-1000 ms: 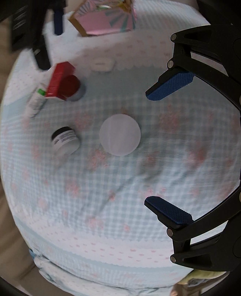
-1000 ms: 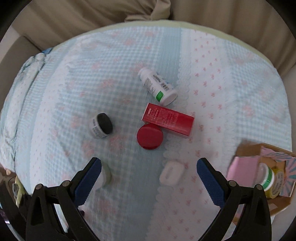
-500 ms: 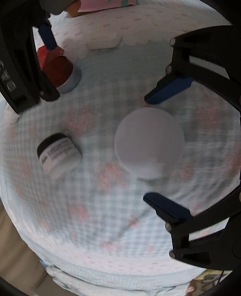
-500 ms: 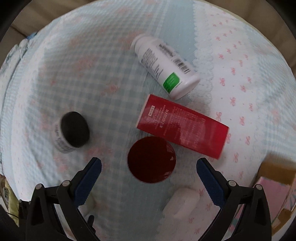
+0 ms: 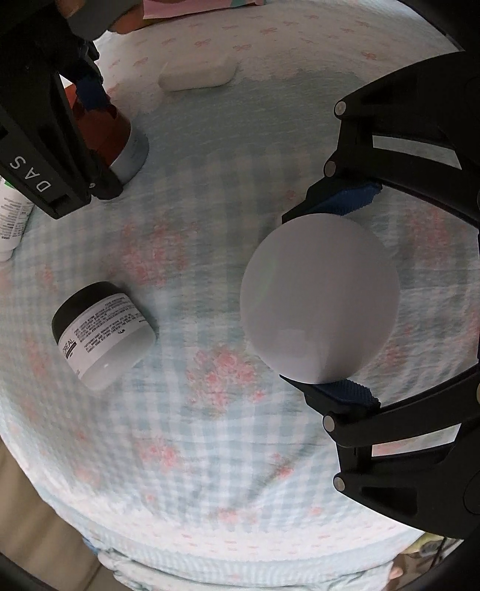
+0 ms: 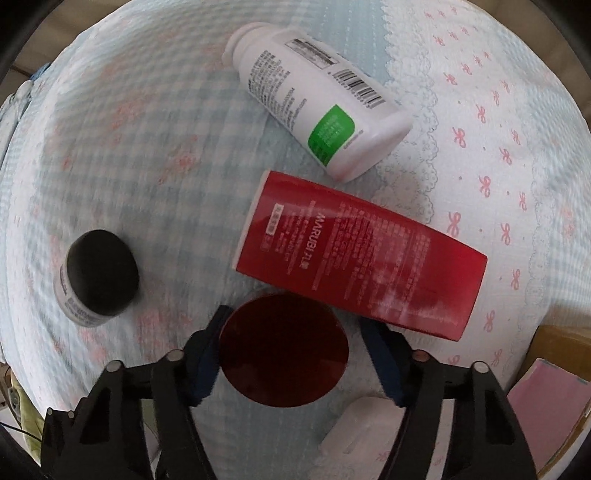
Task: Organize rigid objects
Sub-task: 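Grasp the white-lidded jar with the left gripper while the right gripper grasps the red-lidded jar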
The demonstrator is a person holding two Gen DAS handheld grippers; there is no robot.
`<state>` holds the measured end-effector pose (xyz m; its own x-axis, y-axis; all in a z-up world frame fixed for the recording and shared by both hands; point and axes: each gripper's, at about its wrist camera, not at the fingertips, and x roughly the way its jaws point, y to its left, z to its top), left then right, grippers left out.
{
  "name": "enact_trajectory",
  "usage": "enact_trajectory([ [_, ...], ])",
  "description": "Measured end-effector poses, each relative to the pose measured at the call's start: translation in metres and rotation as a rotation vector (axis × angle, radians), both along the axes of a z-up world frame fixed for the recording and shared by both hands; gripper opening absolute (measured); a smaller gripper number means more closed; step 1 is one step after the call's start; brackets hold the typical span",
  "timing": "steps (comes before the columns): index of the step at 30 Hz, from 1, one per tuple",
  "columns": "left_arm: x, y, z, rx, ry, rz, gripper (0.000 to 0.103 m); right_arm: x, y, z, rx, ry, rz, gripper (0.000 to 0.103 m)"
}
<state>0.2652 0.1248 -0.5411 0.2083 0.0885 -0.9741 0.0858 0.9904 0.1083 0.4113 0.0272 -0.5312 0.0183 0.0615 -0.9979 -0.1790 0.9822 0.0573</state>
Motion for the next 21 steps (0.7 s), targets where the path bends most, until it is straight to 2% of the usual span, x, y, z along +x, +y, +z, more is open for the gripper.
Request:
enact_trajectory([
  [3,0.004,-0.002,0.001,-0.008,-0.005,0.011,0.07,0.001,0.006,0.001,0.004,-0.005,0.024,0.05],
  [10,0.004,0.008,0.005,-0.026,-0.015,0.026,0.069,0.0,0.009,-0.001,-0.017,-0.007,0.02,0.05],
  [16,0.002,0.022,0.015,-0.034,-0.038,0.055,0.069,-0.002,0.013,-0.001,-0.034,-0.02,0.059,0.05],
  [21,-0.003,0.033,0.03,-0.034,-0.068,0.068,0.069,-0.016,0.033,0.018,-0.039,-0.053,0.095,0.05],
])
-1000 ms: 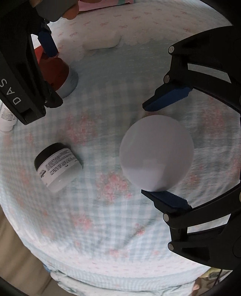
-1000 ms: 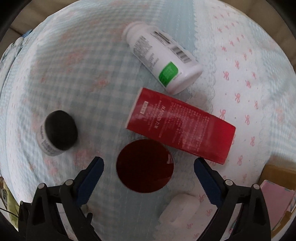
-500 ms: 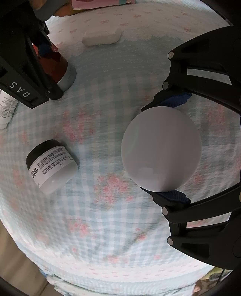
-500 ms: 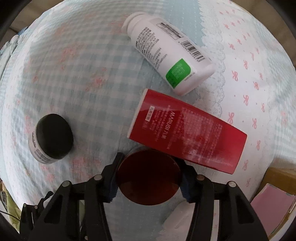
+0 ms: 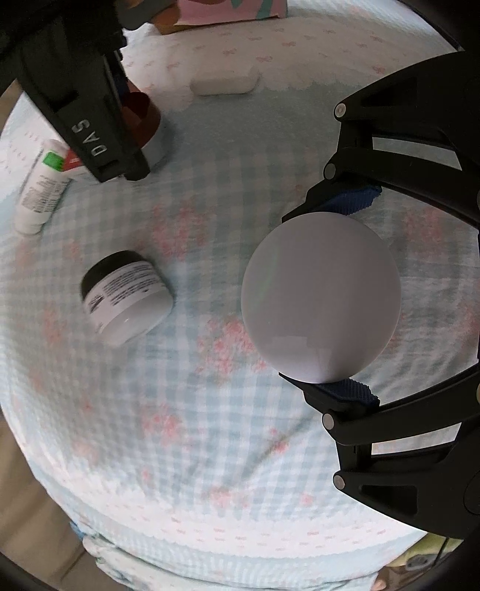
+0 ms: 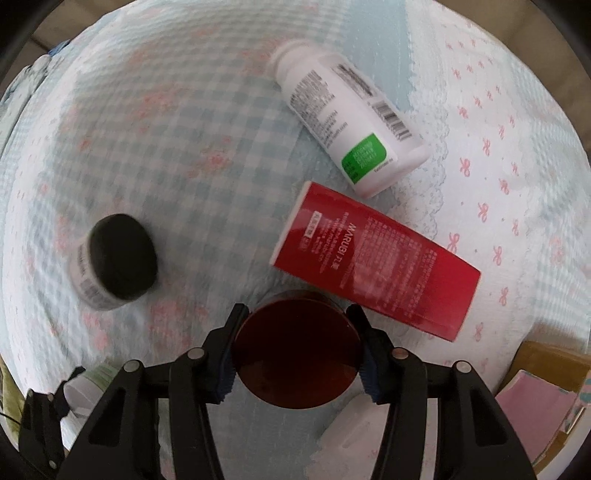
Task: Organize rigid objects
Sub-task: 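Grasp the white-lidded jar with the left gripper while the right gripper grasps the red-lidded jar, then carry the white-lidded jar with the left gripper while the right gripper carries the red-lidded jar to the box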
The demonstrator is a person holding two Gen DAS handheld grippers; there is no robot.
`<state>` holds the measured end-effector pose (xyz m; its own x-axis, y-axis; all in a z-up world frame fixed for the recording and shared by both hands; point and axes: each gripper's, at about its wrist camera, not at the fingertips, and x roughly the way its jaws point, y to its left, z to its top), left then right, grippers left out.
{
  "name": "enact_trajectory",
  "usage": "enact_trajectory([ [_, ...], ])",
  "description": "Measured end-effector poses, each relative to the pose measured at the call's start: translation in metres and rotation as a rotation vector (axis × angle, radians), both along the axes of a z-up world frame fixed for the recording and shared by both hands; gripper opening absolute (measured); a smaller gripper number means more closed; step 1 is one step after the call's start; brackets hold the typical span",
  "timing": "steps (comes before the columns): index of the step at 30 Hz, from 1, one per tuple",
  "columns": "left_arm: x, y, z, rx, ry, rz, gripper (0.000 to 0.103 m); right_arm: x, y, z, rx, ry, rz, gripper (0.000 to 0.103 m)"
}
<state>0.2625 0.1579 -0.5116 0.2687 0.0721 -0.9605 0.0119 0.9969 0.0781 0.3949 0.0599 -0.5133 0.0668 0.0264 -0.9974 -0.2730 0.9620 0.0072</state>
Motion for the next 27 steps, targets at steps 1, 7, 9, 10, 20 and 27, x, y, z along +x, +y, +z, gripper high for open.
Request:
enact_trajectory([
  [1,-0.001,0.001,0.004,-0.001,-0.005,0.003,0.069,-0.002,0.001,0.005,0.005,-0.007,0.003,0.05],
  [7,-0.01,0.013,0.046,-0.007,-0.057,0.034,0.069,-0.014,0.002,0.043,0.044,-0.055,0.016,0.05],
  [9,-0.016,0.016,0.065,-0.008,-0.08,0.045,0.069,-0.021,0.003,0.064,0.057,-0.081,0.028,0.05],
  [10,-0.02,0.015,0.072,-0.006,-0.089,0.046,0.069,-0.024,0.003,0.073,0.061,-0.092,0.033,0.05],
  [20,-0.056,-0.005,0.179,-0.009,-0.191,0.061,0.069,-0.068,-0.046,0.18,0.172,-0.163,0.018,0.05],
  [27,-0.066,-0.042,0.233,-0.02,-0.258,0.021,0.069,-0.103,-0.097,0.244,0.202,-0.235,0.007,0.05],
])
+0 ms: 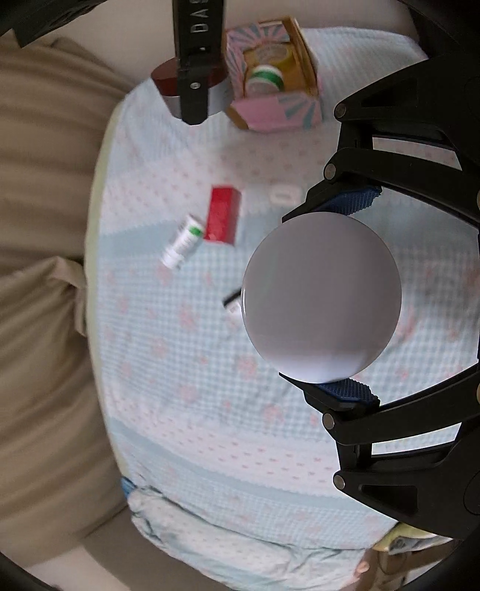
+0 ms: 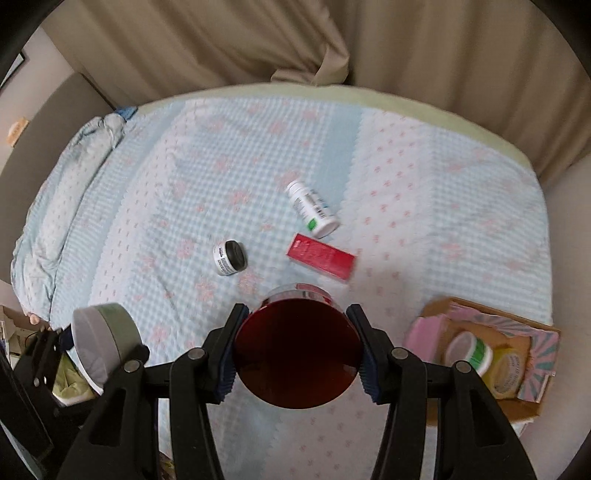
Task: Organize rigid objects
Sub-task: 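Carry the white-lidded jar with the left gripper while the right gripper carries the red-lidded jar to the box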
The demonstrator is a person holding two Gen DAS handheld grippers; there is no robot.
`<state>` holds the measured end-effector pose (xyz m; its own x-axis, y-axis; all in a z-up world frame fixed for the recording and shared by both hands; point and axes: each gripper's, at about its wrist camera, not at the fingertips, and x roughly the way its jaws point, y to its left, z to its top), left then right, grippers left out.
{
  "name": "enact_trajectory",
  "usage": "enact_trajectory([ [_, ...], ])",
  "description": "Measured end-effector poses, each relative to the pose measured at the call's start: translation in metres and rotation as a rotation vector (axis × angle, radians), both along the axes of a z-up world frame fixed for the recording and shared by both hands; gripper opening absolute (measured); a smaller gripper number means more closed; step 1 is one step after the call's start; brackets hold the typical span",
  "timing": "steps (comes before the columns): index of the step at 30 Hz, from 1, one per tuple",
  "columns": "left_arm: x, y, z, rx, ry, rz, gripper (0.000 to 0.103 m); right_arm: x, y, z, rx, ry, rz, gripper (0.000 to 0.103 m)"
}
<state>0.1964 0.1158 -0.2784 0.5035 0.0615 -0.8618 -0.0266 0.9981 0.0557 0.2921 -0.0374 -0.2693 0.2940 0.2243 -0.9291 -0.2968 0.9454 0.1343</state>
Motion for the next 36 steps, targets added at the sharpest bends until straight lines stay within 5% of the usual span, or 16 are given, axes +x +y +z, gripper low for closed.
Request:
enact_trajectory([
  [8,-0.008,-0.085,0.035,0.007,-0.058,-0.113,0.069,-0.034,-0.084,0.042,0.033,-0.052,-0.066,0.05],
  [16,-0.002,-0.174,0.048,-0.037,-0.064,-0.198,0.069,-0.056,-0.183,0.054,0.014,-0.065,-0.162,0.05],
  [28,0.034,-0.296,0.019,-0.057,0.038,-0.25,0.069,-0.053,-0.312,0.017,-0.031,-0.007,-0.235,0.05],
  [36,0.056,-0.375,-0.031,-0.029,0.141,-0.338,0.069,-0.026,-0.378,-0.031,-0.058,0.071,-0.266,0.05],
])
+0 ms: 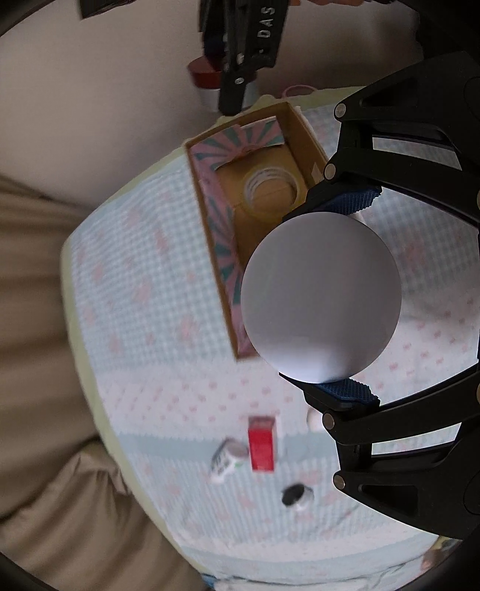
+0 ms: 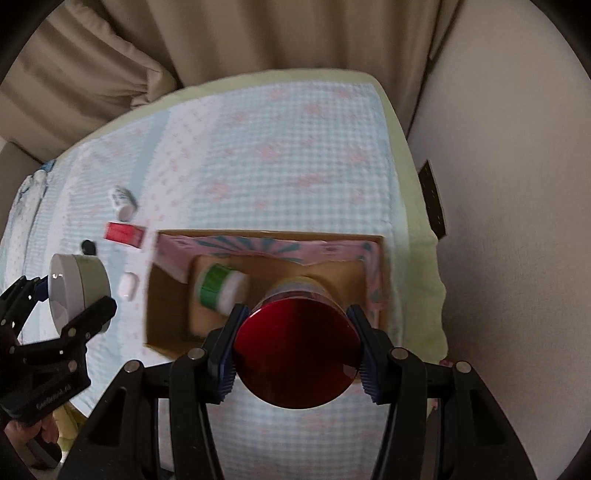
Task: Organize rigid objects
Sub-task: 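Carry the white-lidded jar with the left gripper while the right gripper carries the red-lidded jar to the box, then lower both jars into the box and open both grippers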
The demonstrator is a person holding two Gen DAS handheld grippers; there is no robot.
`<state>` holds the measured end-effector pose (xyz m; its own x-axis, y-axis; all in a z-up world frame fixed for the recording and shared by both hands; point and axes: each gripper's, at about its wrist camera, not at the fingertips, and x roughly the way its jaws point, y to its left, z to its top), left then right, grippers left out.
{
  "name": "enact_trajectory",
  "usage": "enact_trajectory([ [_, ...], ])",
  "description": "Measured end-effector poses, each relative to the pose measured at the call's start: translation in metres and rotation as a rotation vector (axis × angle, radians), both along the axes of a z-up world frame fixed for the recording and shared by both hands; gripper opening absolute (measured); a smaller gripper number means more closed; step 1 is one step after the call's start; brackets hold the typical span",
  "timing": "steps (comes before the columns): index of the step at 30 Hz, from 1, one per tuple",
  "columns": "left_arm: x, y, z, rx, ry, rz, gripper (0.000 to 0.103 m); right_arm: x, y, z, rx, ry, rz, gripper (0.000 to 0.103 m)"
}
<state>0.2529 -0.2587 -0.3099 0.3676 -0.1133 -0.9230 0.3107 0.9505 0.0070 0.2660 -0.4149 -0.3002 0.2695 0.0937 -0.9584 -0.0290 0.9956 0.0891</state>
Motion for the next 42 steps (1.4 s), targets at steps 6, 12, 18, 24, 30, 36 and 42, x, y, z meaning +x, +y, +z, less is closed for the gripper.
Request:
enact_trajectory([
  [6,0.01,-0.047,-0.055,0.031,0.094,-0.062,0.069,0.02,-0.029,-0.045,0.005,0.064,-0.003,0.05],
  [12,0.016,-0.075,-0.102,0.063,0.165,-0.112,0.069,0.04,-0.04,-0.081,0.019,0.093,0.024,0.05],
  [18,0.025,-0.087,-0.131,0.084,0.214,-0.139,0.069,0.056,-0.037,-0.11,0.059,0.113,0.06,0.05],
  [24,0.028,-0.094,-0.14,0.108,0.218,-0.175,0.069,0.065,-0.038,-0.13,0.076,0.149,0.048,0.05],
  [30,0.026,-0.092,-0.135,0.094,0.224,-0.183,0.083,0.067,-0.036,-0.137,0.124,0.173,0.044,0.05],
  [36,0.019,-0.078,-0.109,0.074,0.182,-0.179,0.103,0.064,-0.031,-0.13,0.219,0.143,0.026,0.103],
  [42,0.017,-0.057,-0.103,0.064,0.196,-0.149,0.103,0.06,-0.031,-0.116,0.196,0.111,-0.011,0.103],
])
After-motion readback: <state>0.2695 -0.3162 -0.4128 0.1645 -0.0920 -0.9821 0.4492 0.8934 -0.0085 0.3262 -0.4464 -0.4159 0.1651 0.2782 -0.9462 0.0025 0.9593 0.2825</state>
